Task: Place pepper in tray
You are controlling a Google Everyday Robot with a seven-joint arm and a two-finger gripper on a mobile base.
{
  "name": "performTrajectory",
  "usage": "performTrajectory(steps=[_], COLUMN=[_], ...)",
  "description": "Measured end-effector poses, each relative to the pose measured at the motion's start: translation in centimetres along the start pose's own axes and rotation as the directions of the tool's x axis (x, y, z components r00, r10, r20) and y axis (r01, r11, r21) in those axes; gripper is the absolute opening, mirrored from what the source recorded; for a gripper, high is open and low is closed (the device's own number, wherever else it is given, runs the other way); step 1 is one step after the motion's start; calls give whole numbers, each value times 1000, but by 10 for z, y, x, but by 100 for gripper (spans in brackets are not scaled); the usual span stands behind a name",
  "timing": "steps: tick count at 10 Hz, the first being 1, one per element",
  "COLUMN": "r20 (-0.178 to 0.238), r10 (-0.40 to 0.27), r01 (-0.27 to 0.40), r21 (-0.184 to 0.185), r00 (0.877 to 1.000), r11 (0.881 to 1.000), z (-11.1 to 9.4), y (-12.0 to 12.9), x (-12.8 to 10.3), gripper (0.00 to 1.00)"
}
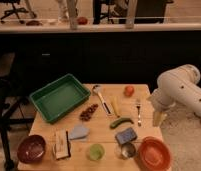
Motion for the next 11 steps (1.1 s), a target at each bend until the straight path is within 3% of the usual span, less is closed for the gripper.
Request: performTrajectory(steps=[2, 5, 8, 11], r20=[38, 94, 120, 128], r10=[-81, -218, -288, -331], r01=[80, 215, 282, 327], r21=[11, 40, 63, 52], r00=[996, 971, 950, 935], r11=[997, 976, 957, 943], z=[1, 13, 41, 58], y=[3, 8, 6, -3], x=[-39, -90, -105, -119], gripper=[80, 80, 80, 80])
